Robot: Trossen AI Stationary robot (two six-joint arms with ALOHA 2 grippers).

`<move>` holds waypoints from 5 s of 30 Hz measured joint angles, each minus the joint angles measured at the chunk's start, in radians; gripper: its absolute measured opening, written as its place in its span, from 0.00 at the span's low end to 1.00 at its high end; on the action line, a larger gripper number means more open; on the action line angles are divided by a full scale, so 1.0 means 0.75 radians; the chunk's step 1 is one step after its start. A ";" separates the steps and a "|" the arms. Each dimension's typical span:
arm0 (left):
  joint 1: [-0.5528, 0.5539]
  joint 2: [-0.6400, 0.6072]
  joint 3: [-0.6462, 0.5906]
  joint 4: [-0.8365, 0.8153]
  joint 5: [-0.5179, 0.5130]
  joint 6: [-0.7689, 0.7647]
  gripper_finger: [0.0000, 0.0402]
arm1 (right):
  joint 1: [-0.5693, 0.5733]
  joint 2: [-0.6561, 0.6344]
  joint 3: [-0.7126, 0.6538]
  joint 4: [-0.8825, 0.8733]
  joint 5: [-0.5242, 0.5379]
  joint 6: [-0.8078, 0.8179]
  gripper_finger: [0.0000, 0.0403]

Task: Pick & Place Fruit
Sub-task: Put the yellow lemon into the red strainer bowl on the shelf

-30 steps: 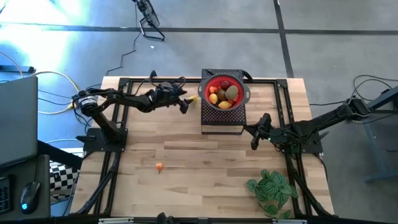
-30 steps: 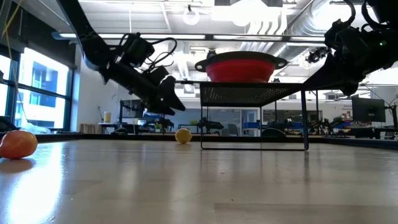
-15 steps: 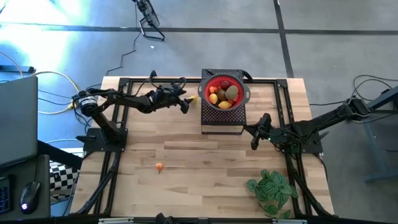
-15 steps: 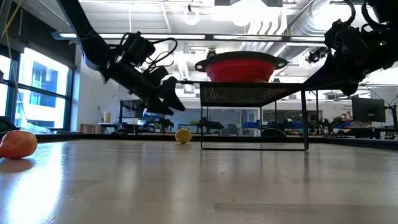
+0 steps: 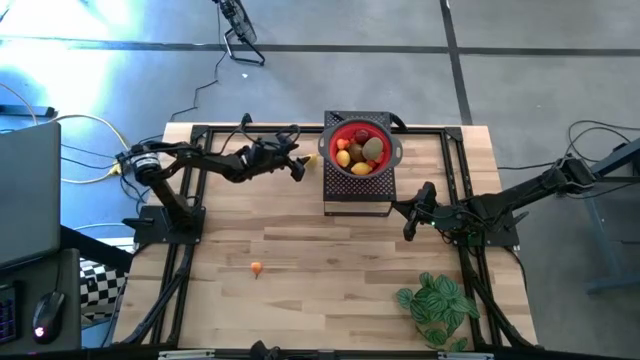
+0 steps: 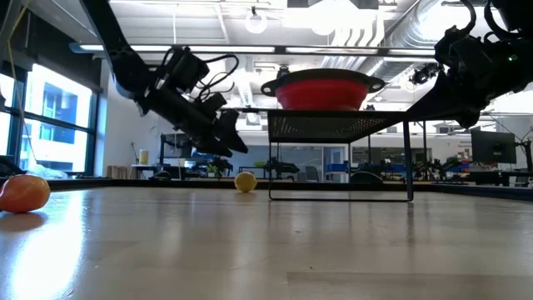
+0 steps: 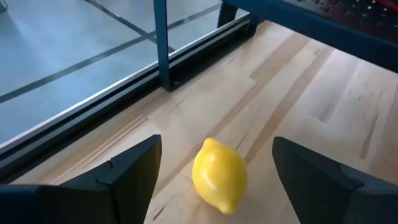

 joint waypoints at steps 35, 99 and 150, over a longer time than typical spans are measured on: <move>-0.042 0.225 0.301 -0.381 -0.090 0.114 0.74 | 0.000 0.000 -0.001 -0.001 0.056 0.000 0.00; -0.040 0.329 0.305 -0.362 -0.130 0.029 0.74 | 0.000 0.000 -0.001 -0.002 0.057 0.000 0.00; -0.041 0.329 0.305 -0.332 -0.200 -0.088 0.53 | 0.000 0.000 0.001 -0.002 0.055 0.001 0.00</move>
